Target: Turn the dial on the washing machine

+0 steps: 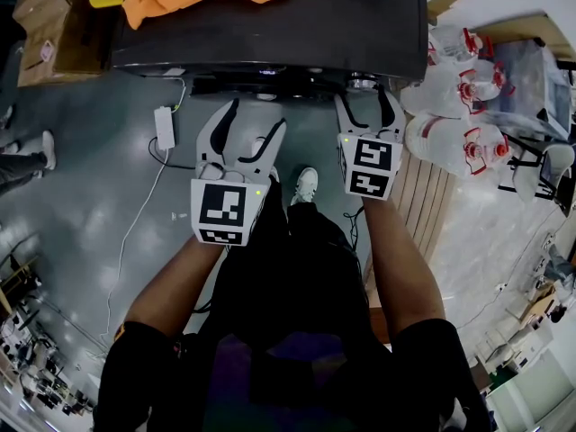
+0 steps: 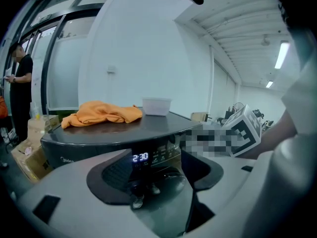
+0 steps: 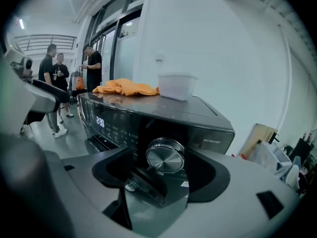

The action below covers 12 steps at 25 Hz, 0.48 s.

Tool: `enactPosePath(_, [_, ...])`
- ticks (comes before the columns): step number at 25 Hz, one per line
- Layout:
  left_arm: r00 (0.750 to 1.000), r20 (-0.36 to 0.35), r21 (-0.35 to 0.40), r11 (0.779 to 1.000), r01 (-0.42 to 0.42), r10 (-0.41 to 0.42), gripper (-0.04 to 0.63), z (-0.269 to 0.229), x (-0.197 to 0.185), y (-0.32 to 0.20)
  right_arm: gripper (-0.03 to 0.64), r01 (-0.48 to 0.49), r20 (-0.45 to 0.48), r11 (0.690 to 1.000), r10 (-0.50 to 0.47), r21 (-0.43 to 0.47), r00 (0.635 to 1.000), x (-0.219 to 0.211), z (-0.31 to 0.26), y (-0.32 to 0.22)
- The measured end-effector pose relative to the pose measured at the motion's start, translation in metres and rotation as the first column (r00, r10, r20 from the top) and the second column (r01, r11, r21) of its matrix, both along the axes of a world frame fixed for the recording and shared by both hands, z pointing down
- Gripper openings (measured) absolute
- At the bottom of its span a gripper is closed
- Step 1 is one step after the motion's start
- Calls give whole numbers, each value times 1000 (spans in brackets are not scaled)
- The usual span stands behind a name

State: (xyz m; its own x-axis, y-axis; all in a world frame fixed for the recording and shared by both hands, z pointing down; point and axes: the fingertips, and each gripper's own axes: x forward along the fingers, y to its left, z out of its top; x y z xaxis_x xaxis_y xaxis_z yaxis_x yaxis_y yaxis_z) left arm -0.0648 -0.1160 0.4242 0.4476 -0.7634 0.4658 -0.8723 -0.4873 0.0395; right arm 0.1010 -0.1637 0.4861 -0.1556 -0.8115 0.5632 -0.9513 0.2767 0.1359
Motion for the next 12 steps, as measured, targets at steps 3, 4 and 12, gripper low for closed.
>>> enactPosePath(3, [1000, 0, 3, 1000, -1, 1, 301, -2, 0, 0, 337, -13, 12, 1000, 13, -24, 1000, 2, 5, 0])
enactPosePath(4, [1000, 1, 4, 1000, -2, 2, 301, -3, 0, 1, 337, -17, 17, 999, 17, -36, 1000, 3, 9, 1])
enactPosePath(12, [1000, 7, 3, 1000, -3, 3, 301, -1, -1, 0, 337, -28, 24, 999, 29, -36, 999, 5, 9, 0])
